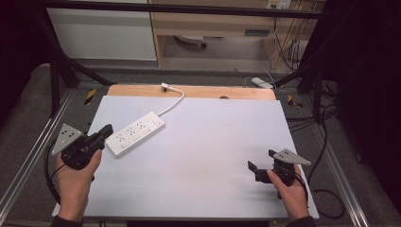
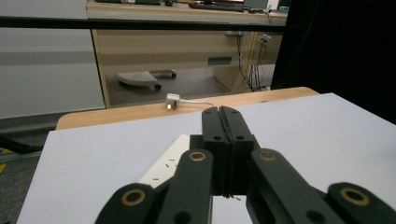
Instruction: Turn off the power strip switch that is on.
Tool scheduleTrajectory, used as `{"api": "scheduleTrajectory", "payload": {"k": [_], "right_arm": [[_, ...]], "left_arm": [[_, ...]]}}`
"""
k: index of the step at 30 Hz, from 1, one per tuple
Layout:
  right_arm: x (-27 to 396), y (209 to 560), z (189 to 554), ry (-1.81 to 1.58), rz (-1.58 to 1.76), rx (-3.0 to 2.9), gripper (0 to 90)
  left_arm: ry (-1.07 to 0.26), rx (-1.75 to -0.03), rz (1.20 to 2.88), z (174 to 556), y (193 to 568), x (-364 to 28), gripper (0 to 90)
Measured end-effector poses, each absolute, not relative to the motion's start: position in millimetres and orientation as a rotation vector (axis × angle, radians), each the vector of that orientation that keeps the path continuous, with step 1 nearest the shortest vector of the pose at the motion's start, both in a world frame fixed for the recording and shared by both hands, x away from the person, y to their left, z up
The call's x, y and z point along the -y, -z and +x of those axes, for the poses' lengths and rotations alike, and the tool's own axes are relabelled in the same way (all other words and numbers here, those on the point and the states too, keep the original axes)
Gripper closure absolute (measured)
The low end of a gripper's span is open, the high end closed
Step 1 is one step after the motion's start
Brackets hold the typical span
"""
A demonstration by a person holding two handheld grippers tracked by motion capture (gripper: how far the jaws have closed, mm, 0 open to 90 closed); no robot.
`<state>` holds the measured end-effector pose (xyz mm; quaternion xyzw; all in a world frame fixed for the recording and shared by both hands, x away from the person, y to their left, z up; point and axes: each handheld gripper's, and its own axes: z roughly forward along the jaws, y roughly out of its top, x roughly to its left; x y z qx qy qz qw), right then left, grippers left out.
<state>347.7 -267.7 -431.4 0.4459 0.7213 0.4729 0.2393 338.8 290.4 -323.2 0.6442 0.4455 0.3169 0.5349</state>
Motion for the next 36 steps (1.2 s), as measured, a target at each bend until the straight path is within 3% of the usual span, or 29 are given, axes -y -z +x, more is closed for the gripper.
{"api": "scheduleTrajectory", "payload": {"k": [36], "right_arm": [[269.3, 431.6, 348.7, -1.291, 1.235, -1.972, 3.1]], "left_arm": [[-0.695, -1.22, 1.623, 383.7, 347.9, -292.3, 90.0]]}}
